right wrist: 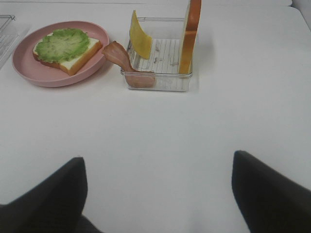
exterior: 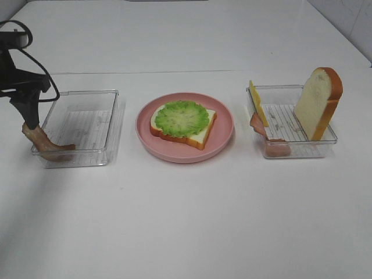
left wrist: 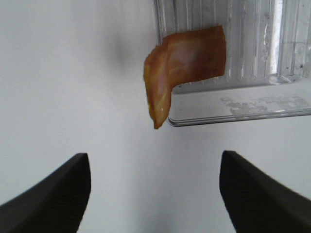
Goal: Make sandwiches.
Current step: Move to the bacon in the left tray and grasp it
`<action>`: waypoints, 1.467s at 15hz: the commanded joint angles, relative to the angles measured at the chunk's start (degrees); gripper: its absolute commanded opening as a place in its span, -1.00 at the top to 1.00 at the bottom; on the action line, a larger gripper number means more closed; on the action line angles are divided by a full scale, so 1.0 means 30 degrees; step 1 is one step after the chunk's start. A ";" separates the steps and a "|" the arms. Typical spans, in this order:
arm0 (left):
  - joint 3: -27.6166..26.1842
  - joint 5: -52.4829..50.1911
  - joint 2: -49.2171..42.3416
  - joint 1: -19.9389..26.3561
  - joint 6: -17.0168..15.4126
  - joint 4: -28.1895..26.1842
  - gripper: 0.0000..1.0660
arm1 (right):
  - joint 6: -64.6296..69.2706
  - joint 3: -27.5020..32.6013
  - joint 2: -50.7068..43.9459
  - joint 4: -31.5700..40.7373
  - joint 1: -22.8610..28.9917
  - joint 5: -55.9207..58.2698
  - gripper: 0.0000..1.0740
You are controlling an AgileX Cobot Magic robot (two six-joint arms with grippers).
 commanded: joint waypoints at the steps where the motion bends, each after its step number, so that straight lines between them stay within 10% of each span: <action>1: 0.1089 -0.1700 -0.0057 -0.0057 -0.0382 -0.0134 -0.33 | -0.0095 0.0038 -0.0286 0.0000 0.0019 -0.0172 -0.45; 22: 0.1222 -0.5118 0.1356 -0.0076 -0.0726 -0.0840 0.00 | -0.0095 0.0038 -0.0286 0.0000 0.0019 -0.0172 -0.45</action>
